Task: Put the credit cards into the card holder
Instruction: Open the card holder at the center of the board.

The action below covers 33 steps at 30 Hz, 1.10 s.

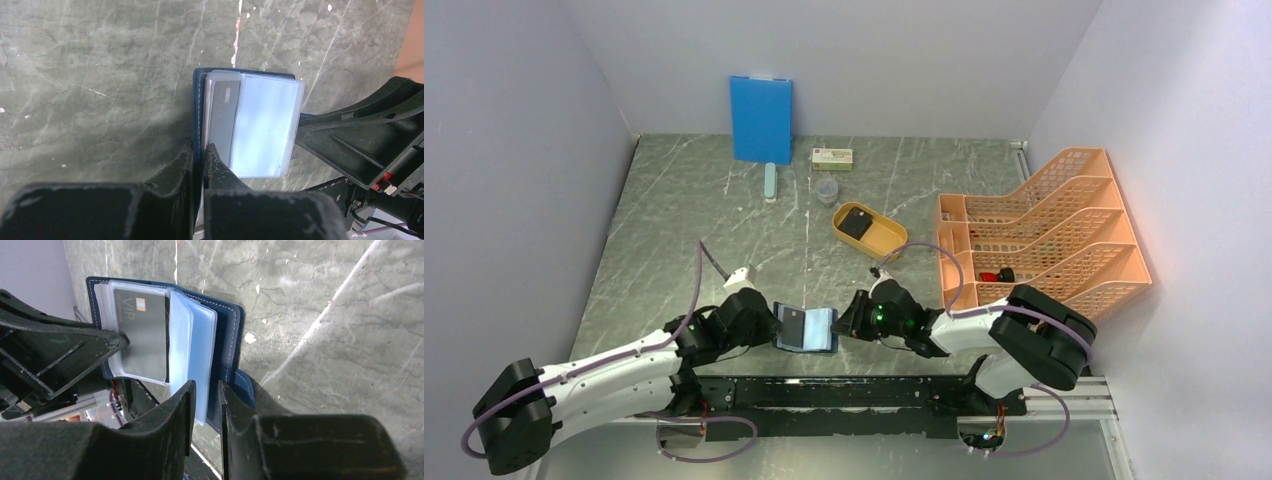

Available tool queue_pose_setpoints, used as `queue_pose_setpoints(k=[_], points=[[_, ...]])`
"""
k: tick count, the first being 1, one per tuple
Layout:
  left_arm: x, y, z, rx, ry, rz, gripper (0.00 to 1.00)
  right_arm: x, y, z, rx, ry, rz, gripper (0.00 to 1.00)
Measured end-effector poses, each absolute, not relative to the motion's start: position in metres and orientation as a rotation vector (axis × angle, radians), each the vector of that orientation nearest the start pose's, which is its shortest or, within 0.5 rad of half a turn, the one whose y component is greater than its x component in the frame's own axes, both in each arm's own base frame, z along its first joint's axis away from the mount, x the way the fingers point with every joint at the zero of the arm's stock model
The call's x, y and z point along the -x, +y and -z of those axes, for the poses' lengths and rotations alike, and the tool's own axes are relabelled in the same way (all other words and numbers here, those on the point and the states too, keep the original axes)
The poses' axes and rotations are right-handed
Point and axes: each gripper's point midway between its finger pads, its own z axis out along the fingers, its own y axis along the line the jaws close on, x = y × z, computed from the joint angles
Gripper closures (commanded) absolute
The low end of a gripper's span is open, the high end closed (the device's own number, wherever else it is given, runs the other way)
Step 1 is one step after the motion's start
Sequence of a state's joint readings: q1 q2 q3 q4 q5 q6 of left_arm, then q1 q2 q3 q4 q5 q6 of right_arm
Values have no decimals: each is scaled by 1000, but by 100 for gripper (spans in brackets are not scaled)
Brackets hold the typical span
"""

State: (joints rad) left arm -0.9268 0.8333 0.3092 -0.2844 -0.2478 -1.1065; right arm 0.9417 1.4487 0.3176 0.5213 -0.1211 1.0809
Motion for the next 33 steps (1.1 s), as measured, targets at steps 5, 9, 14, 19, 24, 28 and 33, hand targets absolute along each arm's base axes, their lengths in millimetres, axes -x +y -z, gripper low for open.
queue_pose_setpoints(k=[5, 9, 14, 19, 24, 28, 33], points=[[-152, -190, -37, 384, 2438, 673, 95, -146, 306, -26, -103, 2461, -1225, 70], [-151, -189, -35, 403, 2439, 674, 95, -146, 309, -31, -108, 2440, -1271, 67], [-151, -189, -36, 416, 2436, 680, 95, -147, 310, -36, -127, 2415, -1303, 56], [-152, -188, -36, 417, 2433, 679, 95, -151, 298, -49, -170, 2350, -1285, 55], [-152, -188, -36, 418, 2432, 676, 95, -163, 296, -79, -143, 2243, -1261, 66], [-152, -189, -34, 419, 2436, 669, 95, -171, 311, -89, -57, 2257, -1221, 71], [-155, -192, -32, 415, 2439, 660, 75, -171, 335, -73, 68, 2351, -1183, 72]])
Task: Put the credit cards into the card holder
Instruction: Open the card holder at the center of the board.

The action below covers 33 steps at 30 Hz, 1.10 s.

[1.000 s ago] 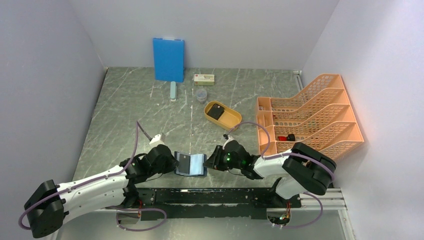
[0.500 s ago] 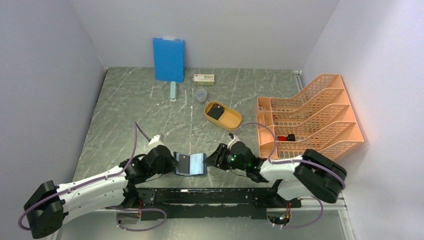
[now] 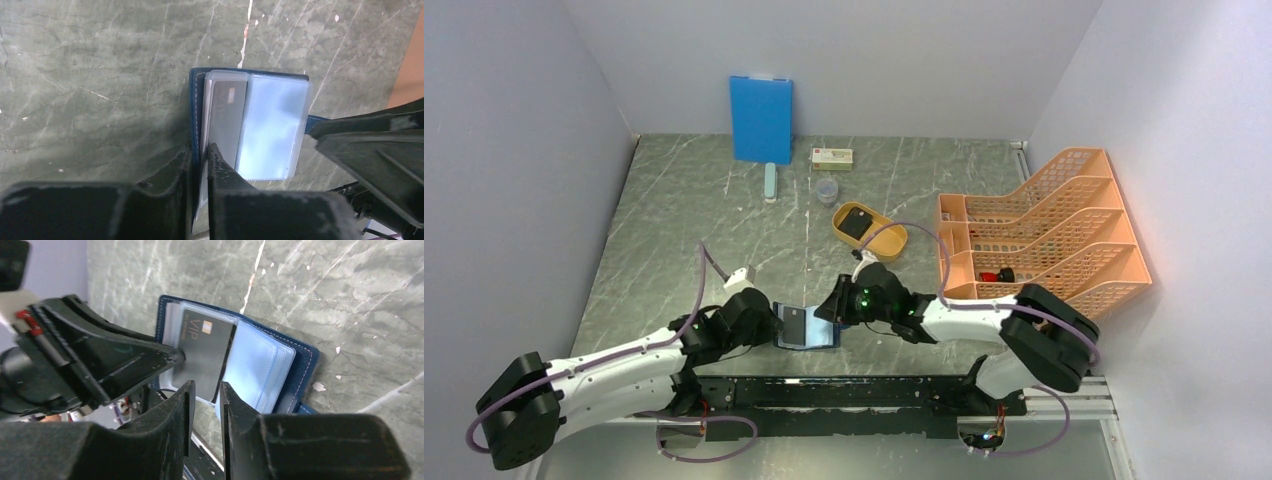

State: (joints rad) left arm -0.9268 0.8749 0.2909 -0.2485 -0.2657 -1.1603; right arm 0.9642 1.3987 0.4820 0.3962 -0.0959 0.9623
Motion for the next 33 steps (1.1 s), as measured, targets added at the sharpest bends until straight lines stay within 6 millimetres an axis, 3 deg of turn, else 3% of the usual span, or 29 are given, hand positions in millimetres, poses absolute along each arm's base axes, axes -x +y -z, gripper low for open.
queue_pose_setpoints(k=[3, 5, 10, 15, 20, 23, 26, 33], points=[[-156, -189, -31, 388, 2446, 625, 53, -166, 338, -58, 109, 2408, -1150, 72], [-152, -179, -21, 366, 2479, 548, 48, -162, 336, -50, 128, 2439, -1129, 72], [-151, -169, -25, 335, 2471, 500, 43, -159, 334, -40, 155, 2481, -1083, 72], [-156, -167, -48, 307, 2441, 487, 43, -161, 338, -42, 176, 2485, -1069, 72], [-166, -180, -91, 257, 2357, 586, 45, -161, 338, -42, 187, 2486, -1061, 72], [-169, -193, -107, 203, 2333, 651, 50, -160, 337, -40, 186, 2495, -1051, 72], [-169, -210, -109, 140, 2341, 713, 56, -161, 335, -41, 179, 2494, -1037, 72], [-165, -227, -76, 81, 2420, 735, 65, -166, 326, -66, 144, 2427, -1026, 71]])
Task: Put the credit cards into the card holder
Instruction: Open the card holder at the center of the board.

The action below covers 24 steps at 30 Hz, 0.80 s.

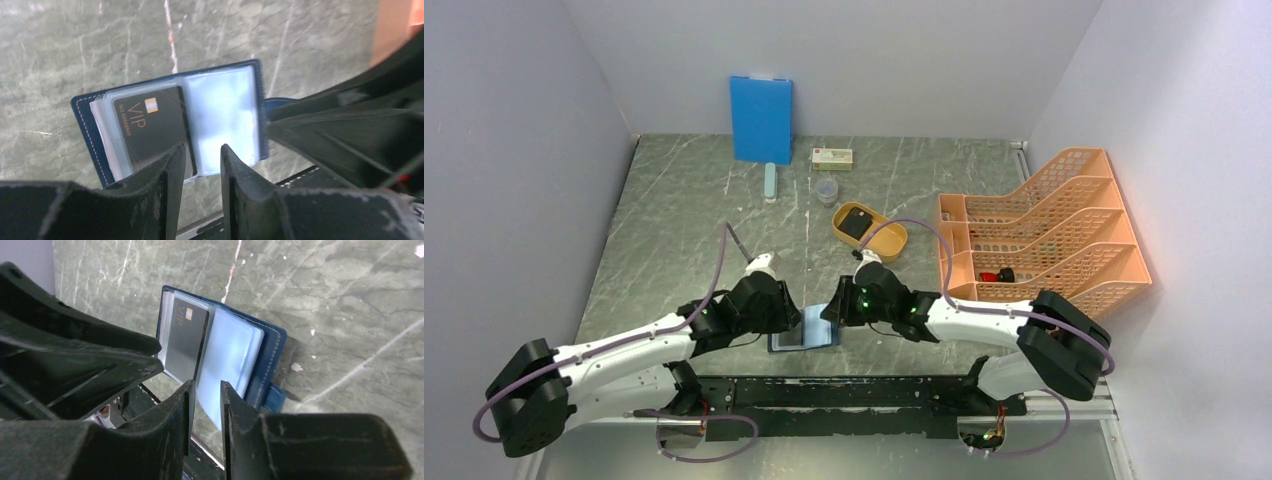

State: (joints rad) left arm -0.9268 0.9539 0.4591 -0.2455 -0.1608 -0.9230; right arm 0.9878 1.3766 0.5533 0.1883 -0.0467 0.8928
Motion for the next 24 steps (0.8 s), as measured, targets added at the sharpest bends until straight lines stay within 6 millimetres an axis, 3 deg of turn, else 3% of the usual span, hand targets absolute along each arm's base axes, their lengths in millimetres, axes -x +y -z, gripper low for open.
queue_pose_setpoints(k=[3, 7, 24], points=[[-160, -224, -55, 73, 2466, 703, 67, -165, 319, -65, 136, 2427, -1010, 71], [-155, -219, -38, 69, 2498, 670, 67, -158, 308, -49, 134, 2474, -962, 71], [-156, -221, -27, 102, 2473, 710, 69, -154, 299, -25, 133, 2542, -884, 71]])
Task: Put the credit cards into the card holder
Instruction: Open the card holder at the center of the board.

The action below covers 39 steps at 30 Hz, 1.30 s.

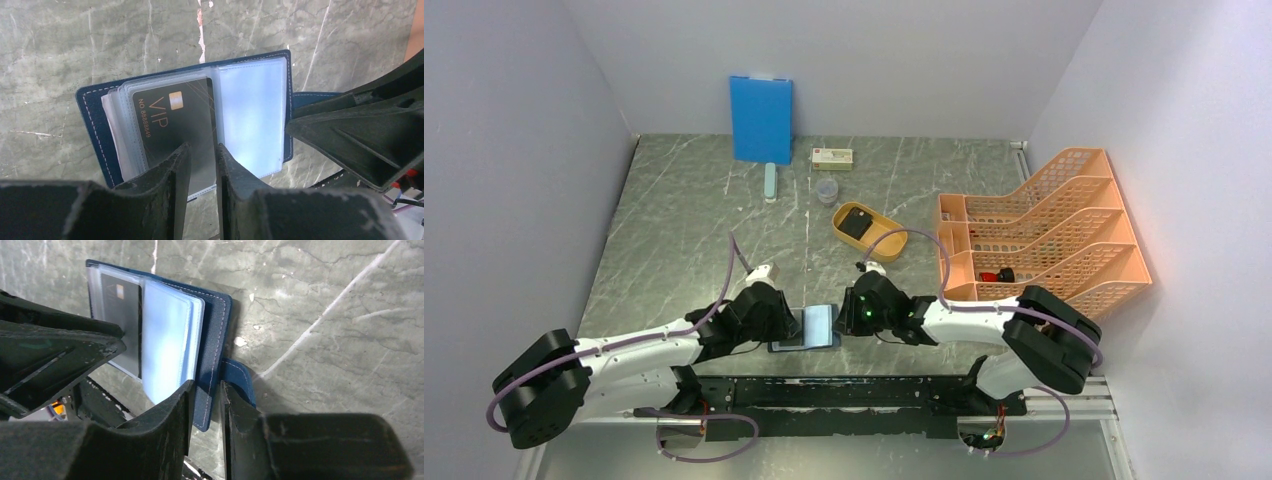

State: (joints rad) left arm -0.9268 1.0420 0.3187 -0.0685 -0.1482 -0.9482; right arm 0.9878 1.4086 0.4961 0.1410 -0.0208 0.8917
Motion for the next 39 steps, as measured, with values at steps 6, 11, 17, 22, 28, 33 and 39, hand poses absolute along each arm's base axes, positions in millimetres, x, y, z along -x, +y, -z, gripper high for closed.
queue_pose_setpoints(k=[6, 11, 17, 22, 28, 33, 39], points=[[-157, -222, -27, 115, 2461, 729, 69, -154, 299, -19, 139, 2559, -861, 71], [-158, -223, -27, 119, 2452, 741, 69, -155, 303, -19, 151, 2559, -863, 68], [-158, -224, -27, 120, 2448, 746, 70, -154, 309, -21, 177, 2556, -865, 67], [-158, -224, -27, 120, 2447, 746, 69, -153, 310, -21, 186, 2553, -864, 71], [-157, -222, -27, 119, 2449, 741, 68, -151, 313, -24, 192, 2546, -873, 71], [-157, -222, -27, 117, 2451, 735, 69, -157, 310, -44, 150, 2489, -879, 70], [-158, -222, -27, 116, 2452, 733, 69, -161, 313, -79, 130, 2390, -958, 70]])
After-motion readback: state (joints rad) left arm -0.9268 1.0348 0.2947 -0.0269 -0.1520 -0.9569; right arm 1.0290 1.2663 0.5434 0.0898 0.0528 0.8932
